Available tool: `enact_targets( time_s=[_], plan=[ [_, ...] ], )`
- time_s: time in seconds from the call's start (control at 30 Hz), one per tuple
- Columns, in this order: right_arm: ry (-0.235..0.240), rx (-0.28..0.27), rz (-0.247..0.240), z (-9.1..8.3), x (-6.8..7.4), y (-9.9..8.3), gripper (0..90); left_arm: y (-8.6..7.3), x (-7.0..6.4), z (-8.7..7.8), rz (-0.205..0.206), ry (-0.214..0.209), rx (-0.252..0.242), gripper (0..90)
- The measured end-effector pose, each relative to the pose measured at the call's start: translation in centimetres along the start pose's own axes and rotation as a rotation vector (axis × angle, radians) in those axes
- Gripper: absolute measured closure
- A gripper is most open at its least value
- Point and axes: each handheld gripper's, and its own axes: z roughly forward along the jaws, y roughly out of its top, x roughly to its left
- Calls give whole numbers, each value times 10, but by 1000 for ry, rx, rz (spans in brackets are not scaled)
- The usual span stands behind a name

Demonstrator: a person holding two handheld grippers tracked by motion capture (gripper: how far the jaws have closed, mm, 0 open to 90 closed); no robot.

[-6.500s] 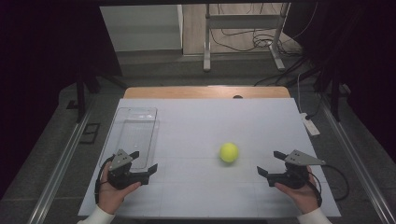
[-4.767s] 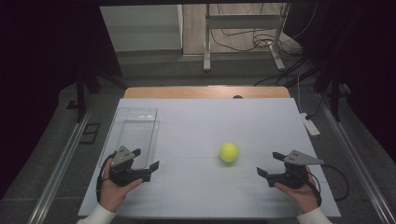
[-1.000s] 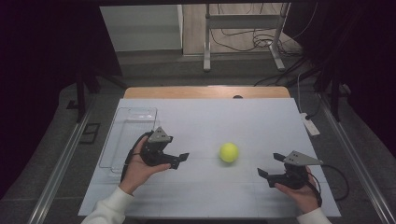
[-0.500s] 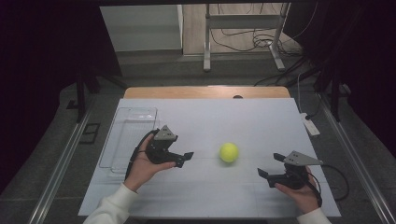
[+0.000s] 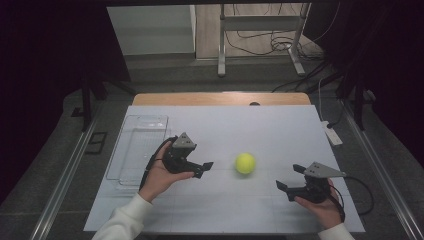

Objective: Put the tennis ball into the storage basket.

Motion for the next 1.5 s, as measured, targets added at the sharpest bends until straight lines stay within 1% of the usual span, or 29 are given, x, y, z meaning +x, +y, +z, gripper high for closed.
enact_targets(
  time_s=[0.77, 1.07, 1.13, 1.5],
  plan=[
    [-1, 2, 9, 0, -1, -1, 104, 13, -3, 16, 16, -27, 6, 120],
    [0, 4, 6, 0, -1, -2, 104, 17, -4, 20, 23, -33, 7, 120],
    [1, 5, 5, 0, -1, -2, 104, 19, -4, 21, 20, -43, 4, 120],
    [1, 6, 6, 1, 0, -2, 104, 24, -8, 27, 29, -52, 3, 119]
  ],
)
